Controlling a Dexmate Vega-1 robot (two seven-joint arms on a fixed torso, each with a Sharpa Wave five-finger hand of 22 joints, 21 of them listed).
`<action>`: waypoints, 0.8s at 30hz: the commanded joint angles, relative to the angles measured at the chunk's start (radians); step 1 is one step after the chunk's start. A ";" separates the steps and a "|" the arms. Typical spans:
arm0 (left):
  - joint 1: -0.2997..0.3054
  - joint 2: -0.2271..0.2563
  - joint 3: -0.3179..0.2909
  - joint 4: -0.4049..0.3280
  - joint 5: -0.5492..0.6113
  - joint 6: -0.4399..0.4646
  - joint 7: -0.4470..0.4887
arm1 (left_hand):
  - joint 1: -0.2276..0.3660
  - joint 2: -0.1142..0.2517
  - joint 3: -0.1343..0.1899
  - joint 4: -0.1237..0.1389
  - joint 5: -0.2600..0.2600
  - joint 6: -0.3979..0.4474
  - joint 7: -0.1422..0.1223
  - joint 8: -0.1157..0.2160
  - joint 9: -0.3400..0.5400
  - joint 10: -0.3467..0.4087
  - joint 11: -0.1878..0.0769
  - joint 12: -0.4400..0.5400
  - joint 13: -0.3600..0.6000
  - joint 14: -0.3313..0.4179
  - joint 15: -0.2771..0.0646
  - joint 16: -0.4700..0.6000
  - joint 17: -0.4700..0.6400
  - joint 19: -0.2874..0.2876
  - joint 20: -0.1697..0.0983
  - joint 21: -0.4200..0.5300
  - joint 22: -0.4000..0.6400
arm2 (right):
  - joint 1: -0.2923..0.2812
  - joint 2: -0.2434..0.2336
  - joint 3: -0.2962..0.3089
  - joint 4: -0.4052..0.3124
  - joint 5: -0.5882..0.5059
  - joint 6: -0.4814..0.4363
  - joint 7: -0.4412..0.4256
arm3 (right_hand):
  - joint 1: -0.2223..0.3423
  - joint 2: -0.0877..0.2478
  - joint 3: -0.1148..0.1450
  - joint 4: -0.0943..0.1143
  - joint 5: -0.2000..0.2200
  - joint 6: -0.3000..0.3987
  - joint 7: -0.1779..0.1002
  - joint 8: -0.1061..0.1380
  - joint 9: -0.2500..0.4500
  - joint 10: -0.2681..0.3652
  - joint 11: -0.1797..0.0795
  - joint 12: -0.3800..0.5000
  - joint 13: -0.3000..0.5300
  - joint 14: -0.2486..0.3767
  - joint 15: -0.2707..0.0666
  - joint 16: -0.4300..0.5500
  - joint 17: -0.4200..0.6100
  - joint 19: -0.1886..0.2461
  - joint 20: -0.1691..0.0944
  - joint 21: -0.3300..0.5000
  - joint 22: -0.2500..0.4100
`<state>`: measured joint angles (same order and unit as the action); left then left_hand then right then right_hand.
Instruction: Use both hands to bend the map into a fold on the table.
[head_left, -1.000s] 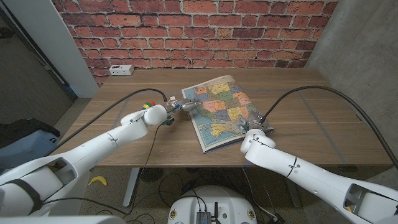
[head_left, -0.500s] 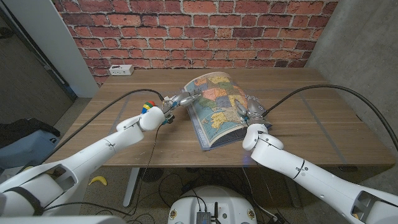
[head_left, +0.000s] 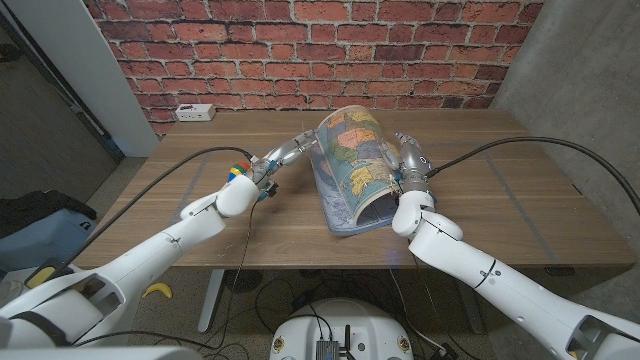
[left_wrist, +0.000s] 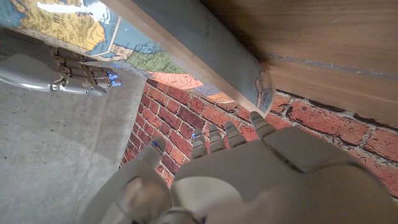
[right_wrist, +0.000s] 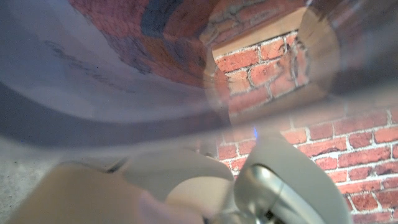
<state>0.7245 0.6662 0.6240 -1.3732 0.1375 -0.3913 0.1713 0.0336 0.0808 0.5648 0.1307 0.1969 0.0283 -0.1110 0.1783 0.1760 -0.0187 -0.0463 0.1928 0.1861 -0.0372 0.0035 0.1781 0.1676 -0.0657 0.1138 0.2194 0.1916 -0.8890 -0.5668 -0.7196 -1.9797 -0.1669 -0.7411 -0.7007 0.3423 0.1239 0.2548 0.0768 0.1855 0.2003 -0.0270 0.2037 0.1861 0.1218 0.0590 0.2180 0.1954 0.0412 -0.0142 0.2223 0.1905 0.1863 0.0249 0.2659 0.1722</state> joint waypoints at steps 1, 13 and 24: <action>0.036 -0.027 -0.057 0.052 -0.107 -0.154 -0.003 | 0.012 0.005 0.005 -0.009 0.003 -0.005 -0.012 0.003 0.001 0.001 -0.002 0.008 0.001 0.007 -0.003 0.004 0.002 0.009 0.001 0.009 0.002 | -0.057 0.001 0.107 -0.007 0.021 0.206 0.004 | -0.011 0.000 0.001 -0.004 0.008 0.017 0.000 0.007 0.001 0.020 0.003 0.010 -0.001 0.018 0.001 0.005 0.001 0.013 0.000 -0.001 0.002; 0.069 -0.069 -0.108 0.114 -0.306 -0.290 -0.115 | 0.018 -0.001 0.004 -0.018 0.002 -0.002 -0.013 0.004 0.001 0.003 -0.002 0.009 0.000 0.009 -0.008 0.003 0.002 0.023 0.002 0.014 0.002 | -0.115 -0.029 0.201 0.023 0.124 0.550 0.090 | -0.010 -0.008 0.001 -0.013 0.011 0.044 0.004 0.009 0.000 0.043 0.005 0.011 -0.002 0.049 0.008 0.006 -0.003 0.051 -0.011 0.003 0.002; 0.108 -0.086 -0.149 0.135 -0.490 -0.345 -0.252 | 0.023 -0.007 0.003 -0.026 0.001 0.003 -0.013 0.006 0.000 0.009 0.000 0.011 0.000 0.012 -0.010 0.003 0.002 0.028 0.004 0.014 0.002 | -0.175 -0.043 0.286 -0.016 0.233 0.706 0.185 | 0.012 -0.025 0.007 -0.044 0.020 0.082 0.013 0.011 -0.001 0.089 0.012 0.016 -0.003 0.102 0.016 0.008 -0.008 0.091 -0.004 0.003 0.002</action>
<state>0.7996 0.5999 0.5141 -1.2646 -0.1783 -0.6624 0.0421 0.0480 0.0769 0.5668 0.1125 0.1969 0.0284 -0.1216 0.1782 0.1760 -0.0188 -0.0463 0.1987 0.1862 -0.0264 -0.0073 0.1781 0.1679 -0.0448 0.1178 0.2273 0.1906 -1.0052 -0.5942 -0.5215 -1.9667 -0.0296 -0.1863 -0.5975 0.3414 0.1063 0.2589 0.0417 0.1966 0.2699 -0.0180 0.2076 0.1862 0.1967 0.0696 0.2295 0.1907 0.1330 0.0013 0.2262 0.1812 0.2646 0.0179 0.2660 0.1724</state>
